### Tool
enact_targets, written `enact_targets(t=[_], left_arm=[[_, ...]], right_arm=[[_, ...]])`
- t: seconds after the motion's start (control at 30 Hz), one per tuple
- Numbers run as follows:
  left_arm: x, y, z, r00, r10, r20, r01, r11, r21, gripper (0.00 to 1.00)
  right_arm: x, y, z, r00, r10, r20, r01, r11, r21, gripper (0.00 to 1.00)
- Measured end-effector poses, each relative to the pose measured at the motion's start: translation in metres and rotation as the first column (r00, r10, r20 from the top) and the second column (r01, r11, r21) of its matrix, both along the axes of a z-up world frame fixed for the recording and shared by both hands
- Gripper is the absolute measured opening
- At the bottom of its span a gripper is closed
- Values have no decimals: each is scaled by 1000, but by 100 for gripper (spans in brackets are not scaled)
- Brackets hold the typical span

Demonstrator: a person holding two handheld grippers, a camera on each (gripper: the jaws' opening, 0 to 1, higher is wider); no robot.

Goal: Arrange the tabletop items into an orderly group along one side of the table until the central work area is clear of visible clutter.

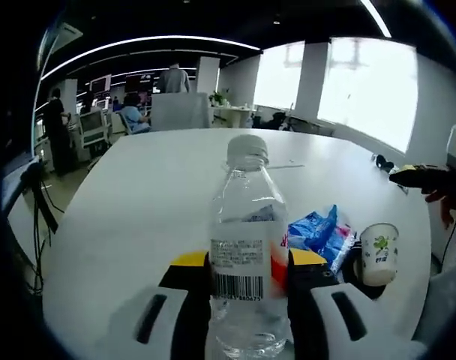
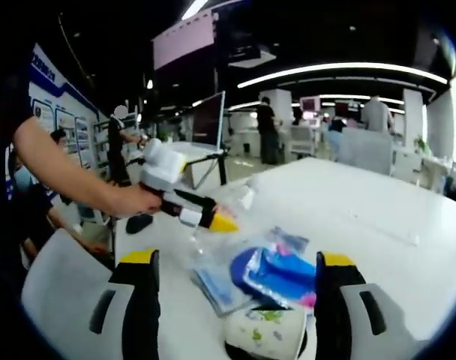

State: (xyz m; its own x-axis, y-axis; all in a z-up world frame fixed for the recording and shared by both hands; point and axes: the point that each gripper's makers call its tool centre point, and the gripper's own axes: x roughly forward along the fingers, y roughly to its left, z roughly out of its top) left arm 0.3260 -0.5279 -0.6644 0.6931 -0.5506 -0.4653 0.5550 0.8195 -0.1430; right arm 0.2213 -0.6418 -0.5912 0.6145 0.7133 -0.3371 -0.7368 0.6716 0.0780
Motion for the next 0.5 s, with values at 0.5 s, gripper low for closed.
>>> enact_targets(t=[0.5], left_arm=[[-16, -8, 9, 996, -76, 41, 76, 997, 0, 37]], right_arm=[[23, 34, 9, 998, 59, -25, -57, 997, 52, 64]])
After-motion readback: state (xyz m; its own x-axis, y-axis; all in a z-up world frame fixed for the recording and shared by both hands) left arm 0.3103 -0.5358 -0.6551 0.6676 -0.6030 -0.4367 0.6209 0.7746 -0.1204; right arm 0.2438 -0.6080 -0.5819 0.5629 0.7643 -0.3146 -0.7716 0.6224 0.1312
